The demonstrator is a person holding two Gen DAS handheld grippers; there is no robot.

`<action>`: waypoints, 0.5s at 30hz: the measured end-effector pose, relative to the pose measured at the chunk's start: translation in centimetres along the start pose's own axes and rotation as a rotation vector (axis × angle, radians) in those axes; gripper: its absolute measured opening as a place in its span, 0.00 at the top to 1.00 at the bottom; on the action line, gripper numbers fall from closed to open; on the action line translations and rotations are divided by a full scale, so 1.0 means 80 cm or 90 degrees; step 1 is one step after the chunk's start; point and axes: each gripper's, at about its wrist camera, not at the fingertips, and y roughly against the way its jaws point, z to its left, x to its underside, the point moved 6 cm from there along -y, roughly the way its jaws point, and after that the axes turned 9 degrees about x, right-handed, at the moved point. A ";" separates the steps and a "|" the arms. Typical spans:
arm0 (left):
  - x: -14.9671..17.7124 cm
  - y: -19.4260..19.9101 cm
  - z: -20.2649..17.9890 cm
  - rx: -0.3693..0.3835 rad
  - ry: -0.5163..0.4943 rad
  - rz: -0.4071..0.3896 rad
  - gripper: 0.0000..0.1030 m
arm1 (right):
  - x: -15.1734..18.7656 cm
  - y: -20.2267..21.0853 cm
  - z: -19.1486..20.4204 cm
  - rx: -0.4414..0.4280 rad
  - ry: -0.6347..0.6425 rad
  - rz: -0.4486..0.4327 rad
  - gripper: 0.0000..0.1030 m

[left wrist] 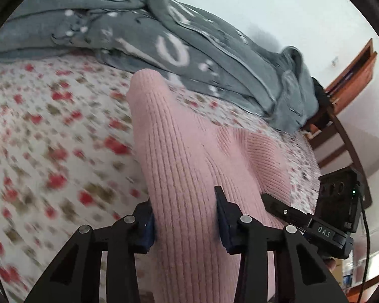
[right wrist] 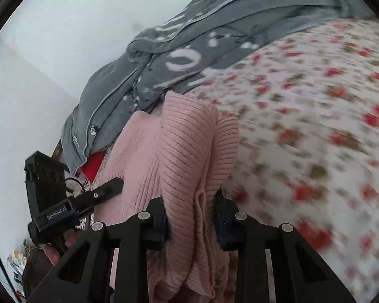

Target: Fold small clothes

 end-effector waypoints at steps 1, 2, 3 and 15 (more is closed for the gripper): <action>-0.006 -0.003 0.007 -0.008 -0.001 0.001 0.62 | -0.004 -0.010 0.005 0.000 0.006 0.000 0.73; -0.010 -0.008 0.017 -0.015 -0.001 0.002 0.62 | -0.008 -0.023 0.009 0.005 0.016 0.000 0.73; -0.012 -0.015 0.026 -0.022 -0.001 0.005 0.62 | -0.010 -0.033 0.008 0.016 0.025 0.001 0.73; 0.002 -0.052 0.053 -0.090 -0.020 0.014 0.56 | -0.013 -0.063 -0.007 0.160 0.136 0.003 0.58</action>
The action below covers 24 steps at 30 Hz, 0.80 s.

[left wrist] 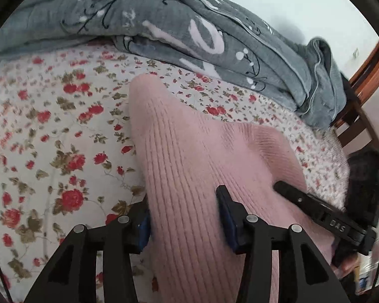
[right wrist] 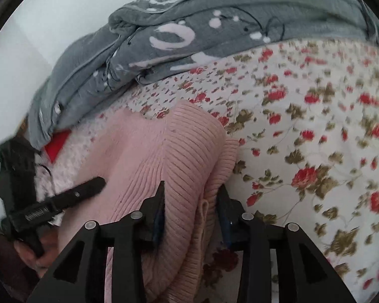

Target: Fold small clothes

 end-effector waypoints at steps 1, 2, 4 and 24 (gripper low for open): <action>0.000 0.002 -0.005 -0.017 -0.015 0.001 0.55 | -0.004 0.004 0.004 0.027 0.022 -0.013 0.56; 0.000 0.005 -0.010 -0.030 -0.032 0.002 0.55 | -0.005 0.014 0.006 0.055 0.047 -0.033 0.56; 0.001 0.013 -0.016 -0.045 -0.050 -0.003 0.55 | -0.007 0.027 0.005 0.080 0.065 -0.056 0.56; 0.075 0.056 -0.057 -0.145 -0.139 -0.133 0.52 | 0.064 0.063 0.055 0.180 0.193 -0.194 0.78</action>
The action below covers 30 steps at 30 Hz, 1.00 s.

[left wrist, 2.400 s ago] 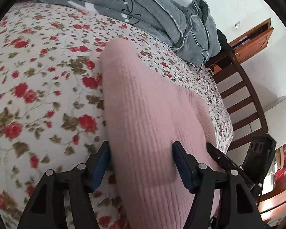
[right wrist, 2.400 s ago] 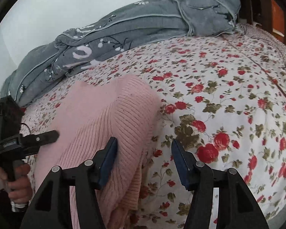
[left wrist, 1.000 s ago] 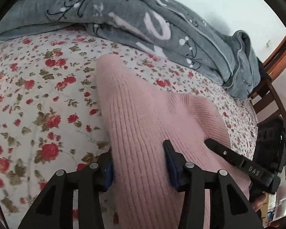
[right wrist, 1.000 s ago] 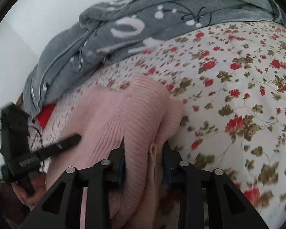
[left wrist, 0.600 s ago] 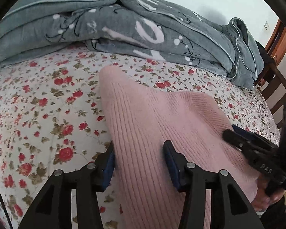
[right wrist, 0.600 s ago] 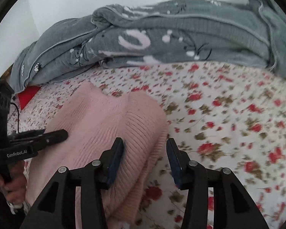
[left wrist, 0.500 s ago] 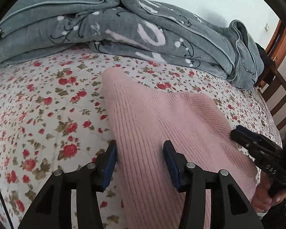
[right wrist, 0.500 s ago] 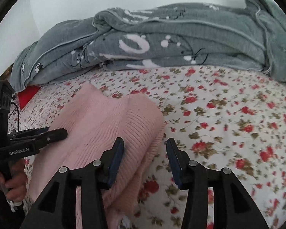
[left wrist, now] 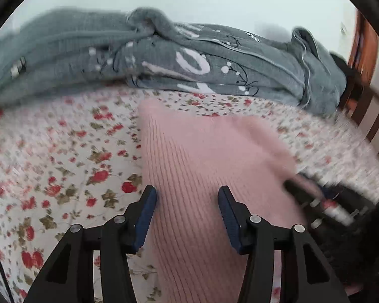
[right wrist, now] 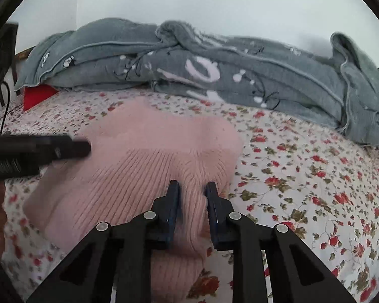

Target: Fold small clothes

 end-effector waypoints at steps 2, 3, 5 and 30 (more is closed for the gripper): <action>0.010 0.002 -0.002 -0.014 -0.028 -0.031 0.50 | 0.003 -0.004 -0.004 0.005 -0.018 0.004 0.71; 0.015 0.002 -0.001 -0.012 -0.030 -0.046 0.49 | 0.005 -0.007 -0.007 0.011 -0.027 0.004 0.65; 0.021 0.001 0.006 -0.002 -0.015 -0.065 0.44 | 0.012 -0.012 -0.009 0.011 -0.041 -0.009 0.58; 0.034 -0.001 0.015 -0.026 0.021 -0.102 0.30 | 0.013 -0.009 0.004 0.077 -0.014 -0.034 0.49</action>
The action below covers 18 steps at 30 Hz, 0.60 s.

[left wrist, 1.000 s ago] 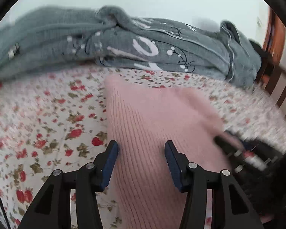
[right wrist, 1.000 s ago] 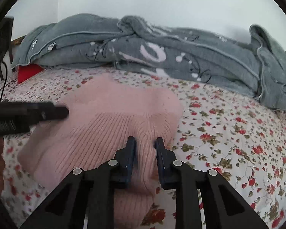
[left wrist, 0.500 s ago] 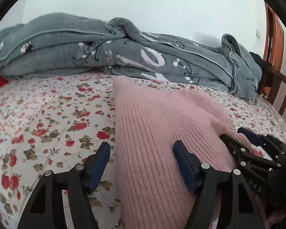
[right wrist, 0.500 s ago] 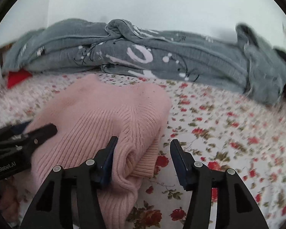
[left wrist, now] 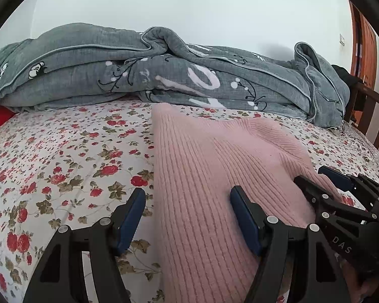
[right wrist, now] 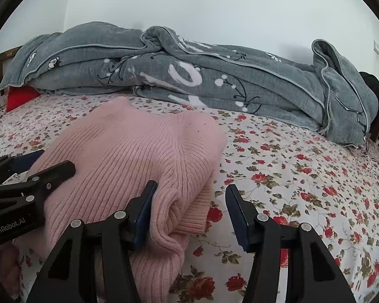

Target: Fold small clothes

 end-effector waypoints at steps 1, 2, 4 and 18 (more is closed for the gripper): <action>0.000 0.000 0.000 -0.003 0.001 0.000 0.29 | 0.000 0.001 0.000 0.004 0.001 -0.001 0.49; 0.000 0.000 0.001 -0.006 0.000 0.000 0.29 | 0.000 0.002 0.001 0.010 0.004 -0.003 0.49; 0.000 -0.001 -0.001 -0.009 -0.003 0.002 0.29 | 0.000 0.003 0.003 0.020 0.013 -0.007 0.49; 0.001 -0.004 0.005 0.003 0.008 0.007 0.26 | -0.001 -0.002 0.001 0.010 0.010 0.001 0.48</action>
